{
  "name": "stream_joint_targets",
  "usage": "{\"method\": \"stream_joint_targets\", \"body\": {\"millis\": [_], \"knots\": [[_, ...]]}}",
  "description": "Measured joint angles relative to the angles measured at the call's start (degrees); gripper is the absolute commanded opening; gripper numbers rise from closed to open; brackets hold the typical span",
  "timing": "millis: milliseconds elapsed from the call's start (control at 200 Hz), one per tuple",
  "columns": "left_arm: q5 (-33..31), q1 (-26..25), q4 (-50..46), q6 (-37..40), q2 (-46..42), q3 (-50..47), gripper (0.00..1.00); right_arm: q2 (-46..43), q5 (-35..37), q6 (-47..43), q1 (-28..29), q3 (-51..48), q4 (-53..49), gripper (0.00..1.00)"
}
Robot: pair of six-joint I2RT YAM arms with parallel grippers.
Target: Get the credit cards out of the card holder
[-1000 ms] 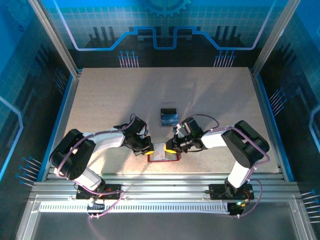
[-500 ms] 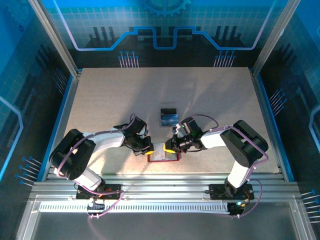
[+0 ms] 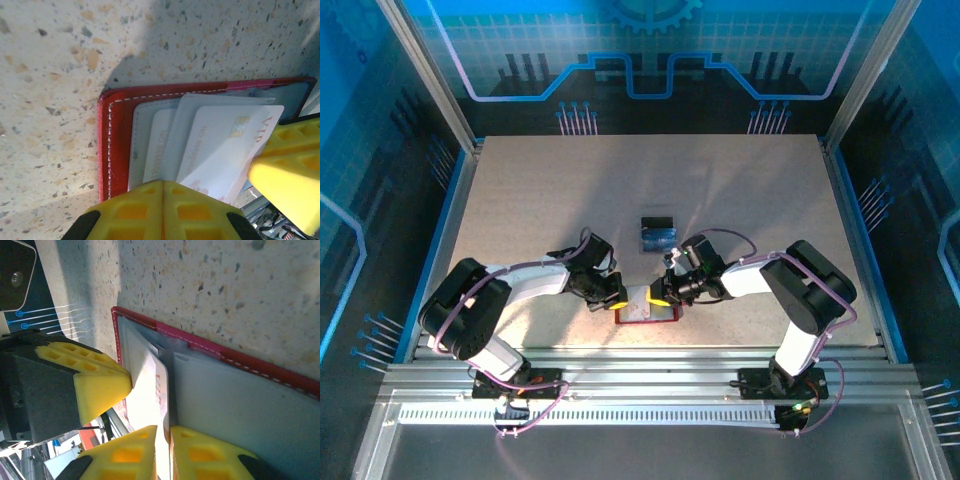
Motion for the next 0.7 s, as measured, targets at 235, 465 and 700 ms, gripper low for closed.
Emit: {"method": "stream_joint_targets", "body": {"millis": [235, 465, 700], "knots": [[0.0, 0.0, 0.0, 0.0, 0.0, 0.0, 0.07, 0.04, 0.0, 0.0, 0.07, 0.02, 0.02, 0.12], [0.0, 0.0, 0.0, 0.0, 0.0, 0.0, 0.07, 0.02, 0.0, 0.15, 0.02, 0.02, -0.09, 0.05], [-0.02, 0.0, -0.02, 0.02, 0.0, 0.0, 0.07, -2.01, -0.37, -1.49, -1.36, 0.02, -3.34, 0.04]]}}
